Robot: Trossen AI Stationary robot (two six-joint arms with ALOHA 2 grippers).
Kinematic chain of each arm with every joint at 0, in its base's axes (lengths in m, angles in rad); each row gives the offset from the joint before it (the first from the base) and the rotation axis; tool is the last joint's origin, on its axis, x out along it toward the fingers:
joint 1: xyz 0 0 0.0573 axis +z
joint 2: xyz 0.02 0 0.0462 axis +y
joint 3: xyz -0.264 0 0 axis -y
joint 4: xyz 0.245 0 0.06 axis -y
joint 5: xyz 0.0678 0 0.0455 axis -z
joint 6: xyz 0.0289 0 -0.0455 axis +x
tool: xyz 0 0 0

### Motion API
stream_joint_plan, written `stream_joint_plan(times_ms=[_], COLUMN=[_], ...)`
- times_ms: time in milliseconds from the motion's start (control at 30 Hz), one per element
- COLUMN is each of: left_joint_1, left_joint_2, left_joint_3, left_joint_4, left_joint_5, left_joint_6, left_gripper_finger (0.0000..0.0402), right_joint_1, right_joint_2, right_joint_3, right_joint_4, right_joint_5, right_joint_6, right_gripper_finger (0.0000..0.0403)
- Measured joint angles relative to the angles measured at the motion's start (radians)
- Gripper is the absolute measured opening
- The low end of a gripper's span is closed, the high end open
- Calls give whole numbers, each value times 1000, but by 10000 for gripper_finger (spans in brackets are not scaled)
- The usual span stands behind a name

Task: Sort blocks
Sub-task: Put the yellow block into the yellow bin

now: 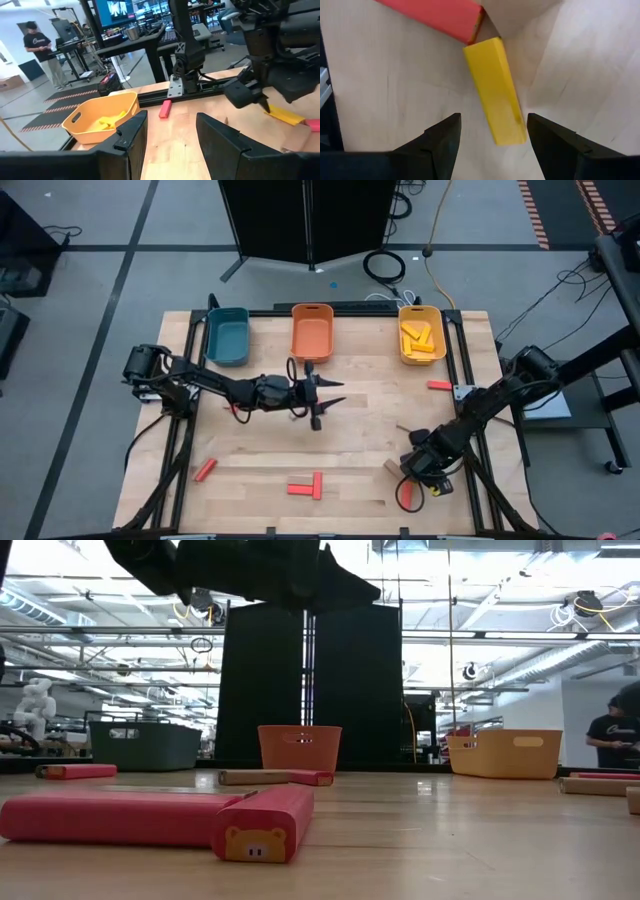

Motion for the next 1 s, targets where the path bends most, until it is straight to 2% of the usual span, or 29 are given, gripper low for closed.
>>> stream_joint_plan(times_ms=[200,300,600,733,1000], left_joint_1=[0,0,1,2,2], left_joint_2=[0,0,0,0,0], left_joint_3=[0,0,0,0,0], left_joint_4=[-6,-5,-28,-26,-24], left_joint_5=[0,0,0,0,-5], left_joint_6=[0,0,1,1,1], left_gripper_finger=[166,166,166,166,166], right_joint_1=[5,23,104,138,165], right_joint_2=[3,4,4,4,39], right_joint_3=[0,0,0,0,0], right_joint_4=[6,20,17,17,21], right_joint_5=[29,107,140,206,216], right_joint_6=[-41,10,71,88,101], right_gripper_finger=[222,222,222,222,206])
